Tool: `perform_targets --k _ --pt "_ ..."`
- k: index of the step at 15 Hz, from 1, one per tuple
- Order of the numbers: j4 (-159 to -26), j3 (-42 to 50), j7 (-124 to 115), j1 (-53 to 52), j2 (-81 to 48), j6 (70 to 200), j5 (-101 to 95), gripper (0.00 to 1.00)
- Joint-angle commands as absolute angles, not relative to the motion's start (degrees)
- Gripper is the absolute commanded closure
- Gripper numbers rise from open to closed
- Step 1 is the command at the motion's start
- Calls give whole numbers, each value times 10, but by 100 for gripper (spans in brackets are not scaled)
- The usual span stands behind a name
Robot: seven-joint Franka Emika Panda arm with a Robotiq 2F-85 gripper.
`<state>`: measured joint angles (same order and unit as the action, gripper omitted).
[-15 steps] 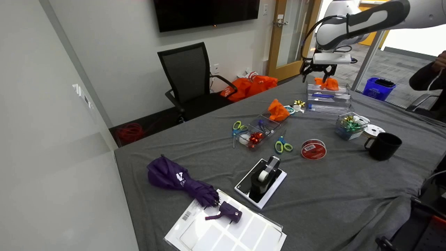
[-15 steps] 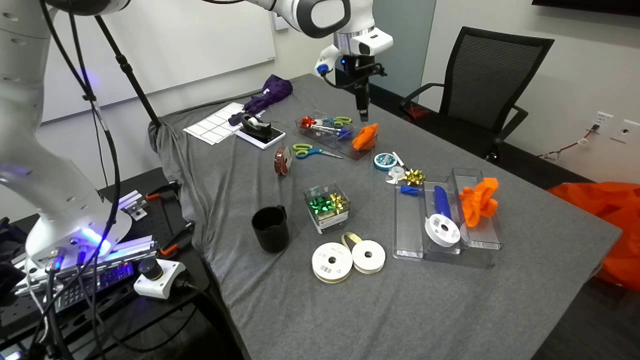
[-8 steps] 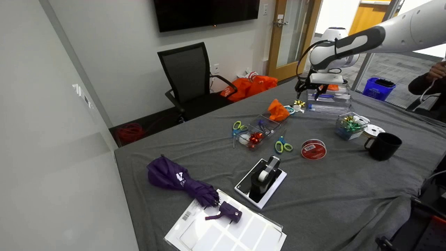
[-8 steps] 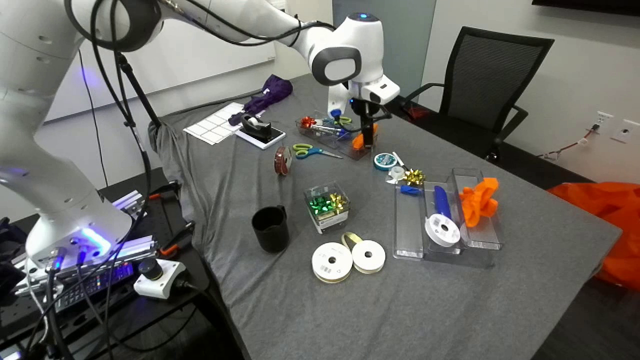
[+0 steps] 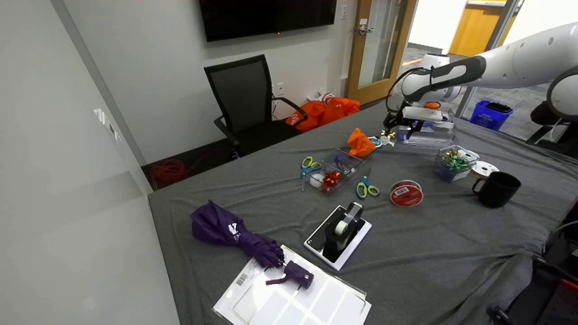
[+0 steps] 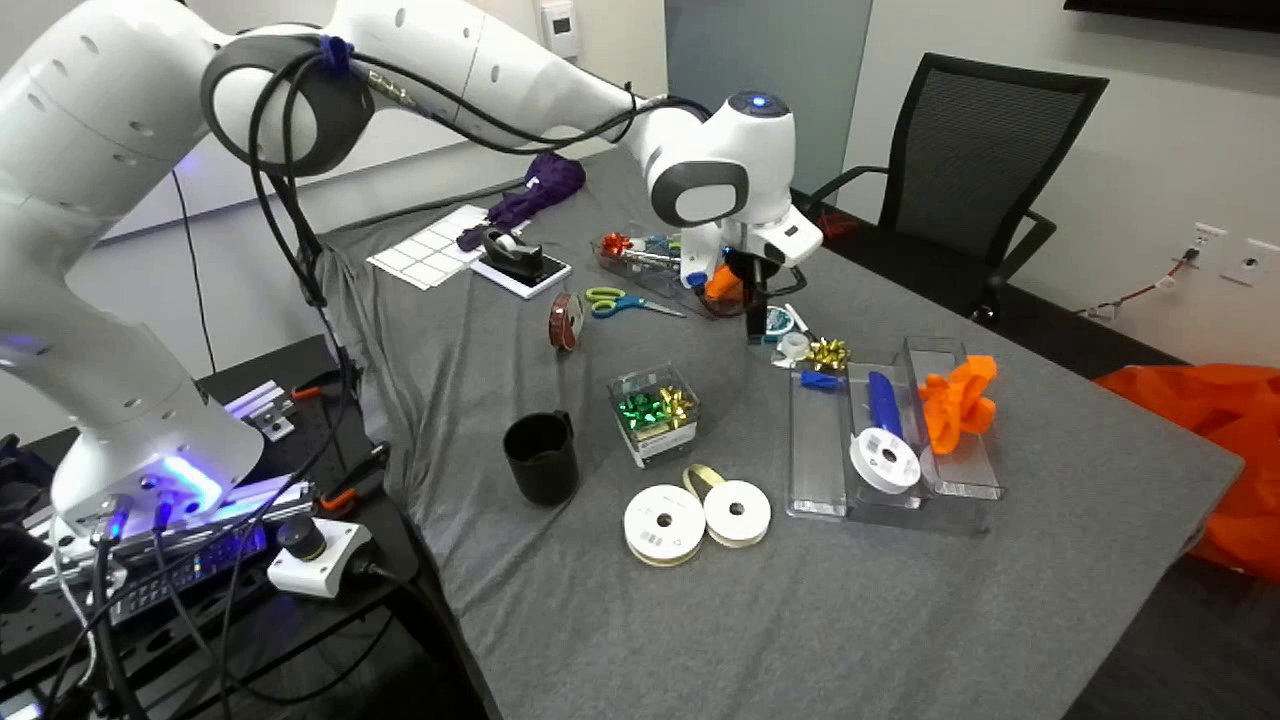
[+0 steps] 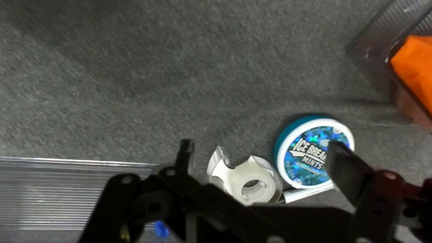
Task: Put the white object and red disc in the container at the back.
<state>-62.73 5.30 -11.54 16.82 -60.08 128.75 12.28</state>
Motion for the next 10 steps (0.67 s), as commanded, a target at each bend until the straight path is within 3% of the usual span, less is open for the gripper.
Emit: perform_targets --k 1,10 --pt "-558 76 -144 160 -653 1281 99 0" --pt "-463 91 -218 154 -733 1269 68 0"
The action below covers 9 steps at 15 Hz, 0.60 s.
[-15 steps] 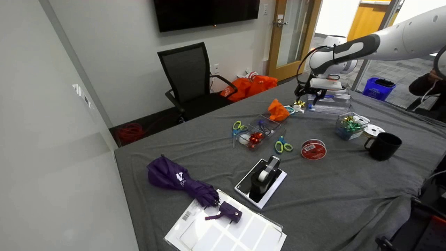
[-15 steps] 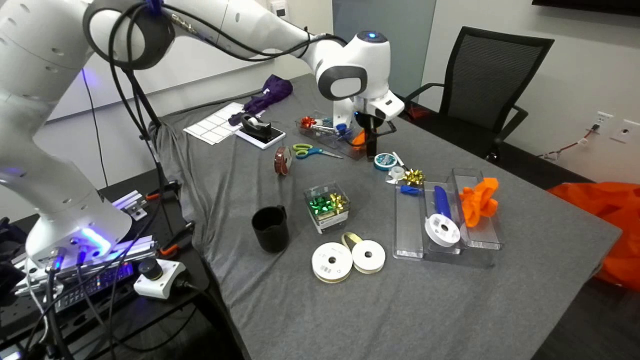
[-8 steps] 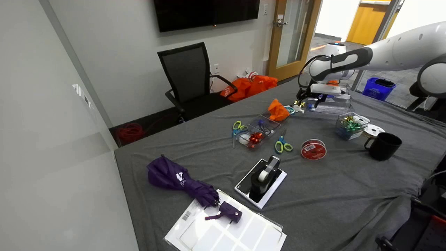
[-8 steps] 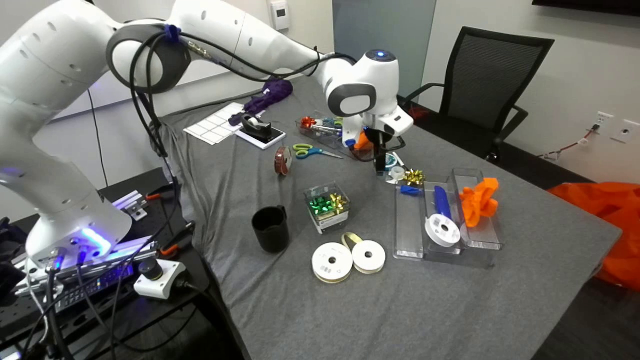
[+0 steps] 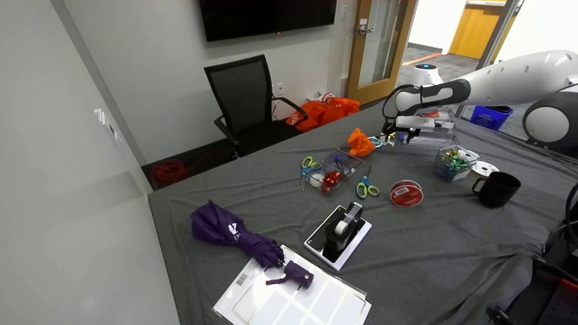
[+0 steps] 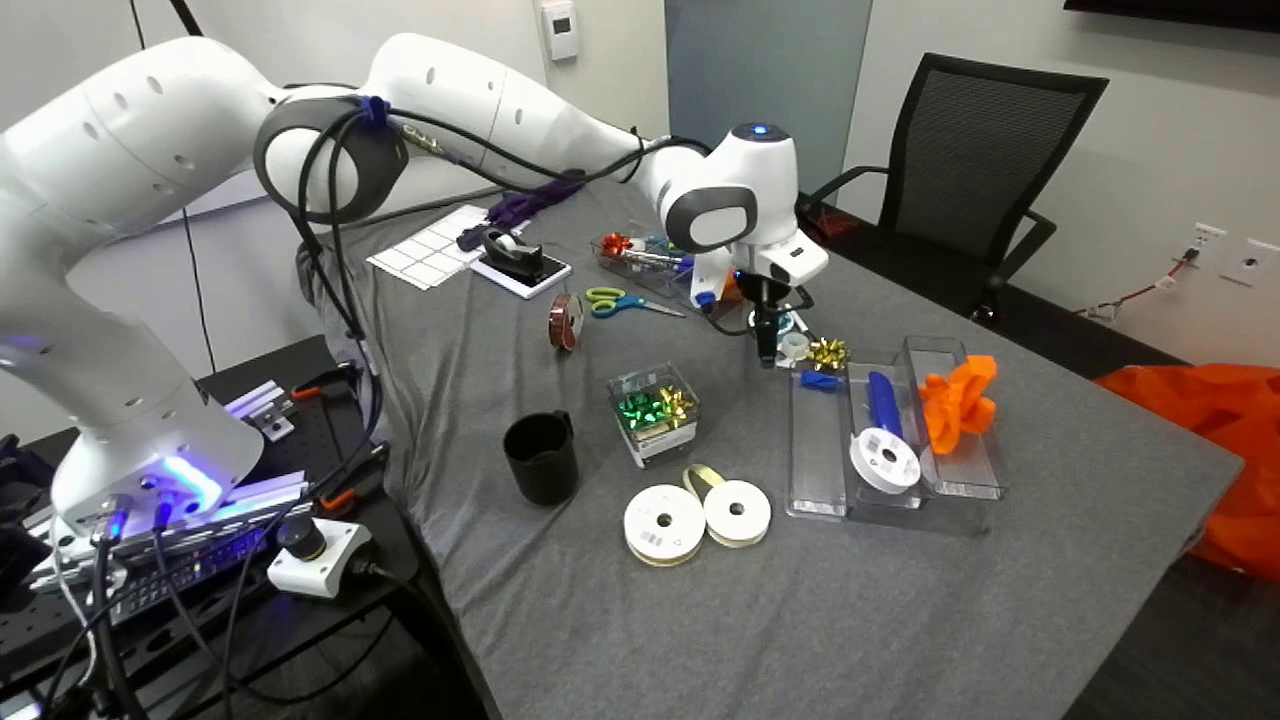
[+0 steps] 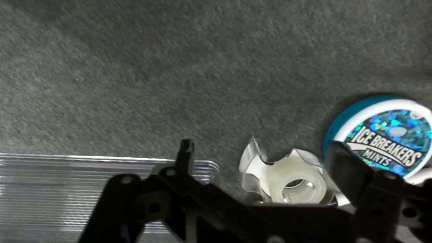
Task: Put the white object and red disc in the container at the back.
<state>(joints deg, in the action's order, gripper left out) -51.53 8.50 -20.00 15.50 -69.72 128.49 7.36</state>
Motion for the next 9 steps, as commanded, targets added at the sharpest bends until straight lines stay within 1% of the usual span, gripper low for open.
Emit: perform_targets --k 1,9 --pt "-456 92 -222 154 -740 1268 67 0" --pt "-425 115 -271 148 -763 1268 49 0"
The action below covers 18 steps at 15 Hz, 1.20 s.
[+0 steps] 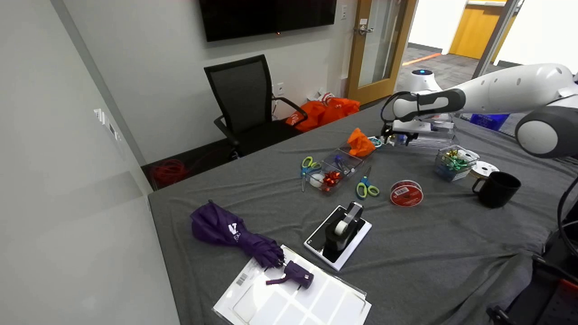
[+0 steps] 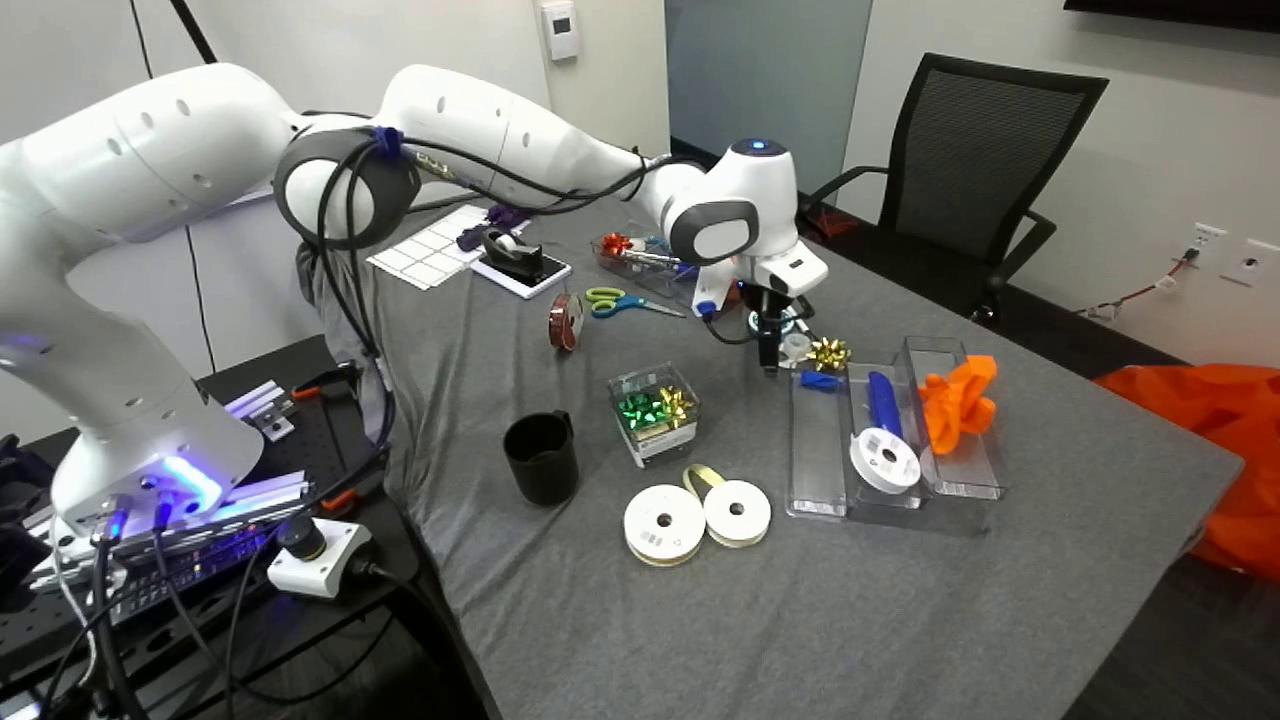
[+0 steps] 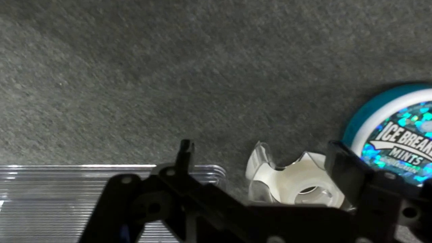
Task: Put the white object and red disc in the container at the back.
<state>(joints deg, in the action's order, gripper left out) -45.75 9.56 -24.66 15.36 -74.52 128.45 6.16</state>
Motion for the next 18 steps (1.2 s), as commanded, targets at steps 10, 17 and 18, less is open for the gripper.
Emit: perform_targets --k 10,17,18 --pt "-406 124 -300 148 -773 1263 38 34" --pt "-399 117 -310 150 -778 1272 44 67" --pt "-398 117 -312 151 -780 1275 45 56"
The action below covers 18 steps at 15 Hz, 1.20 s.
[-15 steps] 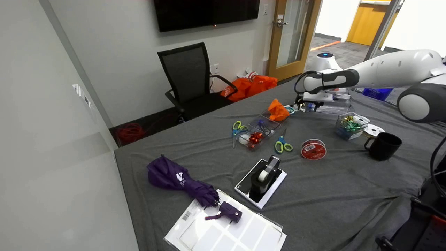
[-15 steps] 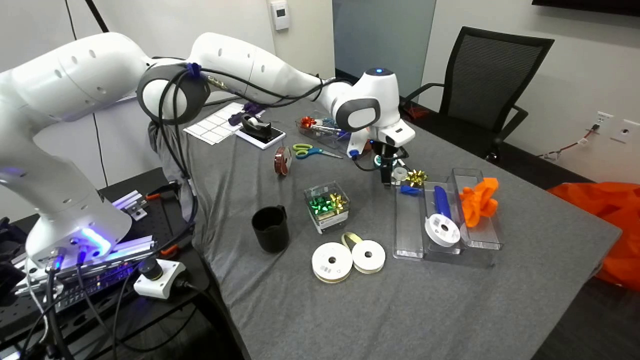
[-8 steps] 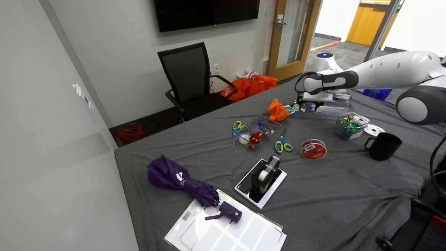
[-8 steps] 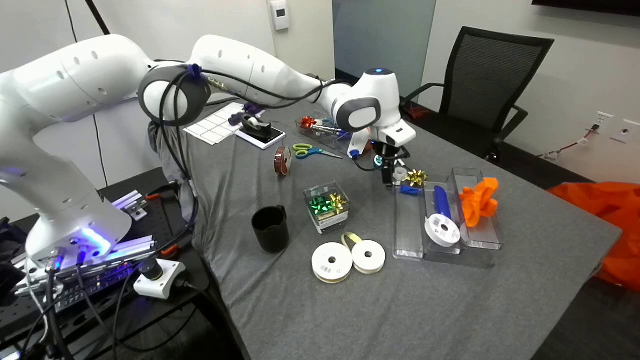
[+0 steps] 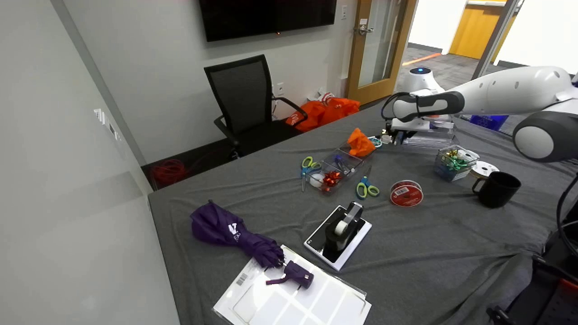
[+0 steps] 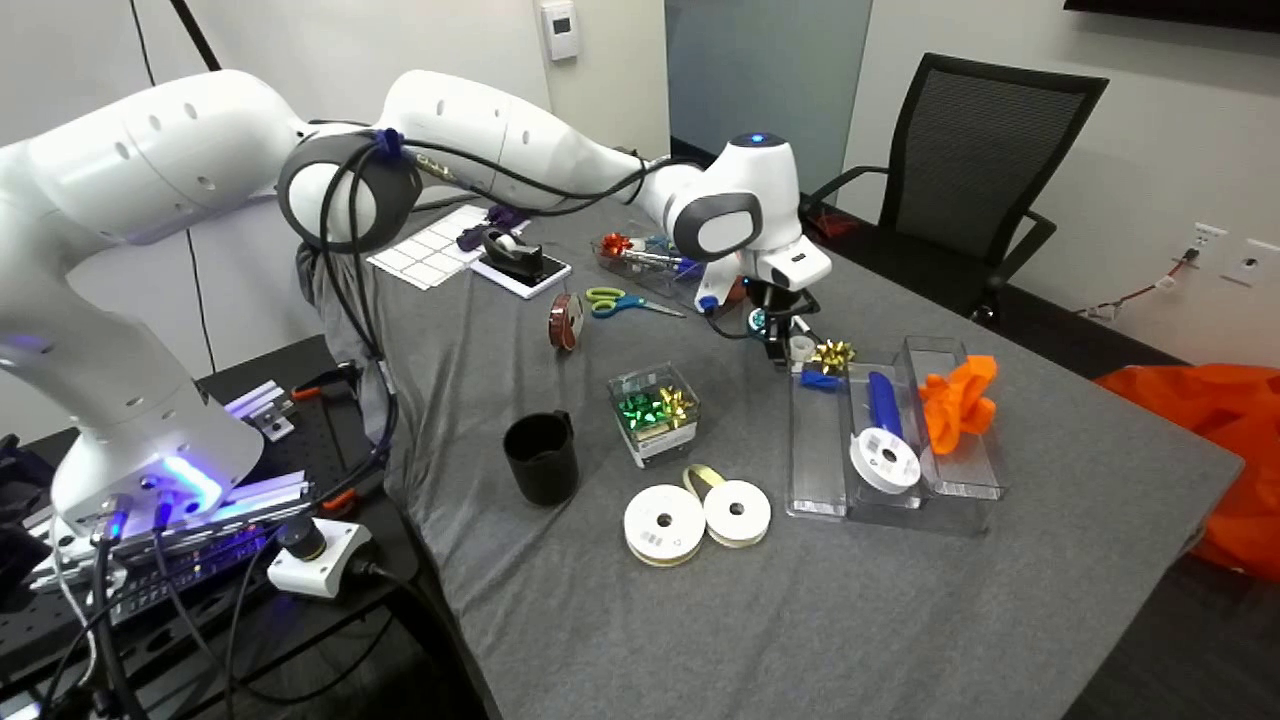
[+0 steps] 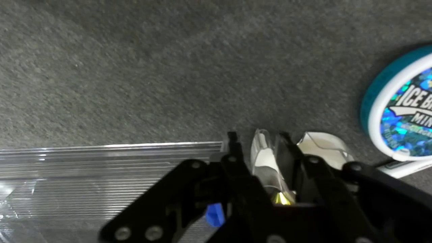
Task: Put the white object and red disc in the container at the back.
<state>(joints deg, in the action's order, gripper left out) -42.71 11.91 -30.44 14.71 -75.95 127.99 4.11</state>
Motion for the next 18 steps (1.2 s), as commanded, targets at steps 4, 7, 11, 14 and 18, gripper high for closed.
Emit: perform_targets --k 4,7,11,14,18 --pt "-392 117 -317 150 -789 1278 44 27" --pt "-386 118 -318 150 -793 1275 44 60" --pt "-380 116 -319 151 -795 1268 45 82" --pt "-377 114 -316 152 -792 1265 46 99" --pt "-381 107 -302 155 -777 1253 52 97"
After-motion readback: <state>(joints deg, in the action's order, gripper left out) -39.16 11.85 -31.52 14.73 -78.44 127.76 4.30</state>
